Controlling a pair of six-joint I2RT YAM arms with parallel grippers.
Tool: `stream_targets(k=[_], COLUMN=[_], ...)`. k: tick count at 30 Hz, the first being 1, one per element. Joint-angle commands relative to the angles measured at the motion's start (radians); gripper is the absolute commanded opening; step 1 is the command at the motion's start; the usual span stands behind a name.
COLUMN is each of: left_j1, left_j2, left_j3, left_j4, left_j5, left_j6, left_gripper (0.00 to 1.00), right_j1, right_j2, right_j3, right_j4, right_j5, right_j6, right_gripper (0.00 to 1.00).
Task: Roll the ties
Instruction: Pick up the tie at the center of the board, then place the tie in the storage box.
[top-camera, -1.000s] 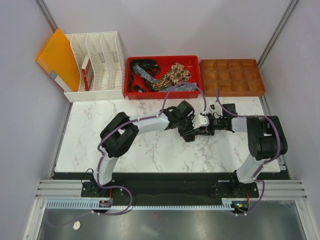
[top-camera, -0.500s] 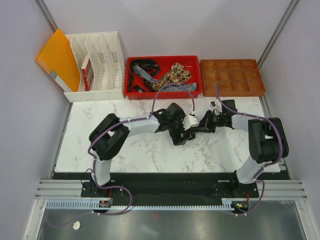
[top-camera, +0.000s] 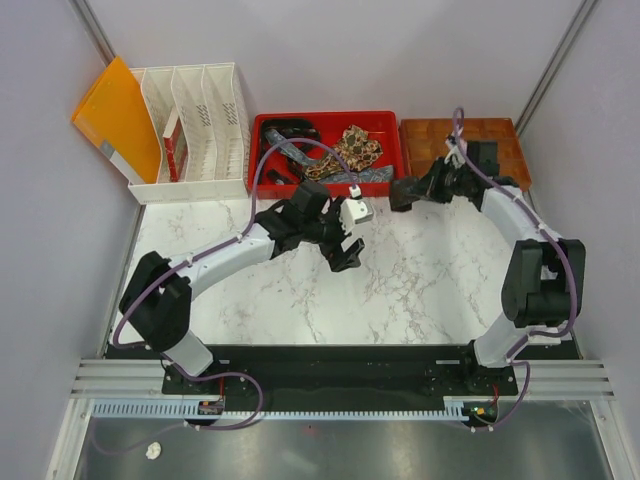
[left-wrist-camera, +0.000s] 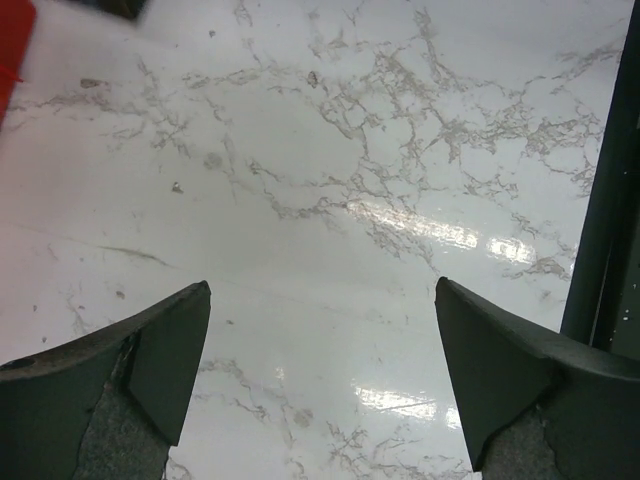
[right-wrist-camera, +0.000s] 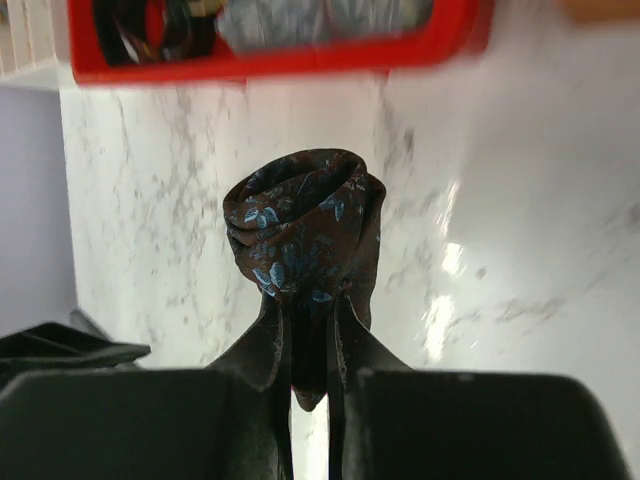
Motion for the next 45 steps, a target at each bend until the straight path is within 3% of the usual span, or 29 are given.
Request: stream_targets(k=[1, 10, 19, 24, 32, 45], left_j1=[0.039, 0.064, 0.092, 0.102, 0.104, 0.104], left_j2=[-0.026, -0.012, 0.015, 0.031, 0.054, 0.052], left_j3=[0.028, 0.054, 0.066, 0.069, 0.069, 0.057], left_j4=[-0.056, -0.062, -0.059, -0.051, -0.039, -0.053], left_j5=[0.044, 0.035, 0.046, 0.044, 0.067, 0.072], left_j6=[-0.055, -0.077, -0.107, -0.12, -0.152, -0.141], left_gripper=[1.0, 1.0, 1.0, 1.0, 1.0, 1.0], right_j1=[-0.1, -0.262, -0.277, -0.305, -0.366, -0.384], right_j2=[0.028, 0.328, 0.571, 0.667, 0.603, 0.667], right_j3=[0.233, 0.736, 0.965, 1.115, 1.077, 1.071], right_j4=[-0.04, -0.011, 0.152, 0.019, -0.261, -0.388], right_j5=[0.132, 0.373, 0.553, 0.516, 0.418, 0.444], right_j6=[-0.168, -0.325, -0.412, -0.49, -0.652, -0.666], right_gripper=[0.0, 0.0, 0.0, 0.0, 0.0, 0.0])
